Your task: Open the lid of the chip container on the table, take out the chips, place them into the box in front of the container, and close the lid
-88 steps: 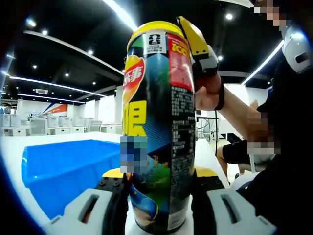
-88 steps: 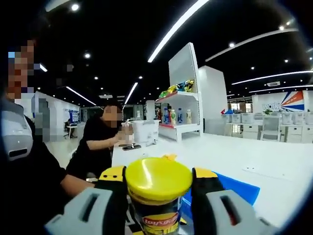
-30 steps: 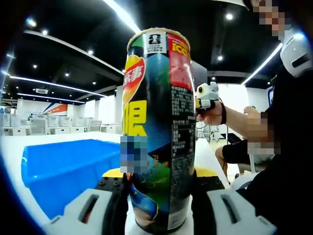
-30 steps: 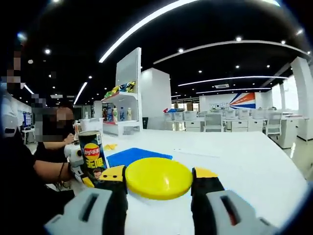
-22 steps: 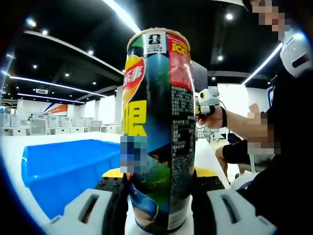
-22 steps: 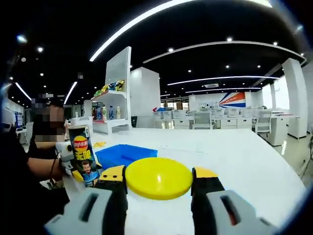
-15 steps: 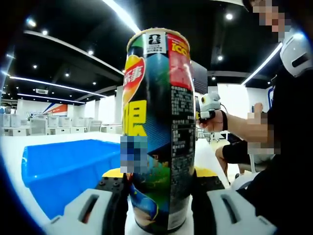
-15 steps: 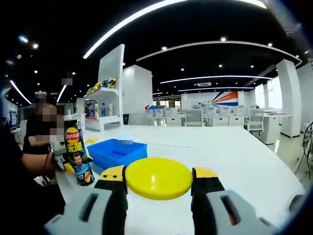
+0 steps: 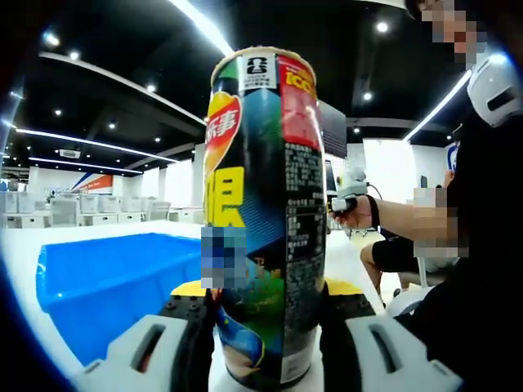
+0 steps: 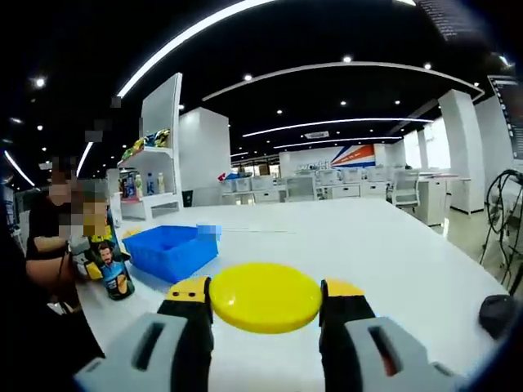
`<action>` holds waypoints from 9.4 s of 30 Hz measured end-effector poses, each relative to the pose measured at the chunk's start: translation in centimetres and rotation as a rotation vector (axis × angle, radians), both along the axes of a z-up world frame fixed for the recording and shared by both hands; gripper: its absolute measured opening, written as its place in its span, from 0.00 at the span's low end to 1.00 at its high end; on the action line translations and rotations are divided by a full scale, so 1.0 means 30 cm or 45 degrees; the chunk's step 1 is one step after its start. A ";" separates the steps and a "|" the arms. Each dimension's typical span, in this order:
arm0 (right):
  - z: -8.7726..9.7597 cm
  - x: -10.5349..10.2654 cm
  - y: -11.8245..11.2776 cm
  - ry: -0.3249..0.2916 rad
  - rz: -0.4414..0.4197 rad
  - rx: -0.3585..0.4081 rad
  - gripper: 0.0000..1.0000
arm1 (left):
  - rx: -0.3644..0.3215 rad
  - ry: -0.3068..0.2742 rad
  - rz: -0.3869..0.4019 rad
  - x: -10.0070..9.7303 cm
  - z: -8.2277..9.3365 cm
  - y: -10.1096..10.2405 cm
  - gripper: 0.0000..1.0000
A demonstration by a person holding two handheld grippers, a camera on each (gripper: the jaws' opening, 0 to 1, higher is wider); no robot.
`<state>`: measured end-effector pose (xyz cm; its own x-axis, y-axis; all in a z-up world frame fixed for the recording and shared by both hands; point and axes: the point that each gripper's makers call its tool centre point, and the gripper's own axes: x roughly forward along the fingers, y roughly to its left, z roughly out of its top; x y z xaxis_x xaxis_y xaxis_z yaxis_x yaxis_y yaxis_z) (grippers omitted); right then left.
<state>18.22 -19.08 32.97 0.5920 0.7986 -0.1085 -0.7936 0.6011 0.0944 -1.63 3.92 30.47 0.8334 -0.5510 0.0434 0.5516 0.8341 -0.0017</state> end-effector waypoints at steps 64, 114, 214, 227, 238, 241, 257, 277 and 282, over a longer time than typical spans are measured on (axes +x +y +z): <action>-0.299 0.068 -0.093 0.055 -0.173 -0.270 0.52 | 0.021 -0.011 -0.005 -0.004 -0.002 -0.002 0.51; -0.238 0.067 -0.104 0.051 -0.153 -0.079 0.50 | 0.036 -0.005 -0.009 -0.013 -0.002 -0.006 0.51; 0.437 -0.595 0.785 -0.338 0.898 -0.306 0.37 | 0.015 -0.006 -0.010 -0.020 -0.002 0.001 0.51; 0.404 -0.612 0.828 -0.366 0.949 -0.551 0.31 | 0.017 -0.008 -0.011 -0.023 -0.002 0.001 0.51; 0.367 -0.627 0.837 -0.240 1.014 -0.890 0.20 | 0.022 -0.013 -0.009 -0.023 -0.001 0.002 0.51; 0.343 -0.644 0.834 -0.128 1.020 -1.026 0.16 | 0.033 -0.025 -0.010 -0.026 0.000 -0.003 0.51; 0.296 -0.659 0.812 0.178 0.936 -1.337 0.08 | 0.064 -0.052 -0.021 -0.039 0.005 -0.011 0.51; 0.293 -0.646 0.793 0.234 0.923 -1.351 0.00 | 0.080 -0.054 -0.021 -0.040 0.006 -0.012 0.51; 0.295 -0.628 0.771 0.247 0.928 -1.246 0.00 | 0.089 -0.036 -0.031 -0.037 0.013 -0.018 0.51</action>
<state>-0.62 4.05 41.82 -0.0494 0.4688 -0.8819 -0.9958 -0.0915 0.0072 -2.74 3.37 30.88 0.8188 -0.5734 0.0279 0.5705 0.8181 0.0718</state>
